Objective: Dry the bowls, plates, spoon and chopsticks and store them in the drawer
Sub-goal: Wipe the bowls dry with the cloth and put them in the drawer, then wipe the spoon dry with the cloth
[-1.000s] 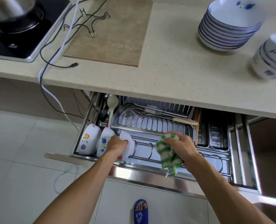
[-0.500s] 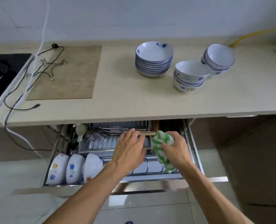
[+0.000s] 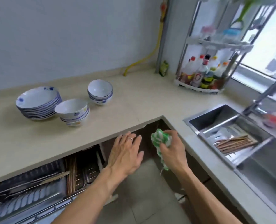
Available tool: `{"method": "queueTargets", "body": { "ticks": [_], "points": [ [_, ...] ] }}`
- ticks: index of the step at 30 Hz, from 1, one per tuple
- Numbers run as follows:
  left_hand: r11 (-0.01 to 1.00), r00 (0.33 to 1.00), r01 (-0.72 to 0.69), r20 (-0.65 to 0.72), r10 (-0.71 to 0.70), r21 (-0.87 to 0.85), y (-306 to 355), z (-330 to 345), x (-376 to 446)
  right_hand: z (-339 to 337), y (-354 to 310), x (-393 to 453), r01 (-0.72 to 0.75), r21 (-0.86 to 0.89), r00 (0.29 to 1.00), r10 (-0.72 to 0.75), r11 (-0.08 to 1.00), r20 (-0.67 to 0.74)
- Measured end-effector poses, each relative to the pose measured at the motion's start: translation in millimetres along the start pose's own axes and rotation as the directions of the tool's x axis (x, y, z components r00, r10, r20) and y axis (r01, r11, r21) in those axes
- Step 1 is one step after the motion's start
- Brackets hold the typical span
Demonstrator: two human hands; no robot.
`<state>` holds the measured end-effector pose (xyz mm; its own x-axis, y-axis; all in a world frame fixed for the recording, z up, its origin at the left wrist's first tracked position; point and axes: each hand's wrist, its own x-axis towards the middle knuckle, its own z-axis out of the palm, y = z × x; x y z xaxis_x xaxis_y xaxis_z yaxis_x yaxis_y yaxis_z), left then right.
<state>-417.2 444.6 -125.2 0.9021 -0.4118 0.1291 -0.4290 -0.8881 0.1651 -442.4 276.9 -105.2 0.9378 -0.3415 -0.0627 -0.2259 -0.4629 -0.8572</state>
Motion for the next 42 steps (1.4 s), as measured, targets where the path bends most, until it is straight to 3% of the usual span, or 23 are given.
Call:
{"method": "queueTargets", "body": {
  "ticks": [9, 18, 22, 26, 37, 42],
  "points": [
    [0.963, 0.959, -0.266, 0.088, 0.268, -0.038, 156, 42, 109, -146, 92, 61, -0.109, 0.064, 0.965, 0.121, 0.992, -0.232],
    [0.865, 0.842, -0.455, 0.215, 0.495, -0.212, 258, 124, 228, -233, 180, 122, -0.361, 0.118, 0.818, 0.375, 0.925, -0.436],
    [0.867, 0.793, -0.412, 0.358, 0.493, -0.28, 294, 165, 276, -254, 208, 150, -0.441, 0.15, 0.76, 0.457, 0.885, -0.462],
    [0.884, 0.77, -0.414, 0.434, 0.467, -0.217, 320, 207, 310, -265, 228, 171, -0.467, 0.14, 0.743, 0.473, 0.873, -0.474],
    [0.885, 0.788, -0.465, 0.47, 0.398, 0.029, 352, 232, 331, -268, 258, 195, -0.464, 0.197, 0.739, 0.5, 0.864, -0.452],
    [0.951, 0.814, -0.305, 0.503, 0.291, -0.056, 354, 234, 331, -270, 266, 200, -0.43, 0.211, 0.775, 0.479, 0.878, -0.412]
  ]
}}
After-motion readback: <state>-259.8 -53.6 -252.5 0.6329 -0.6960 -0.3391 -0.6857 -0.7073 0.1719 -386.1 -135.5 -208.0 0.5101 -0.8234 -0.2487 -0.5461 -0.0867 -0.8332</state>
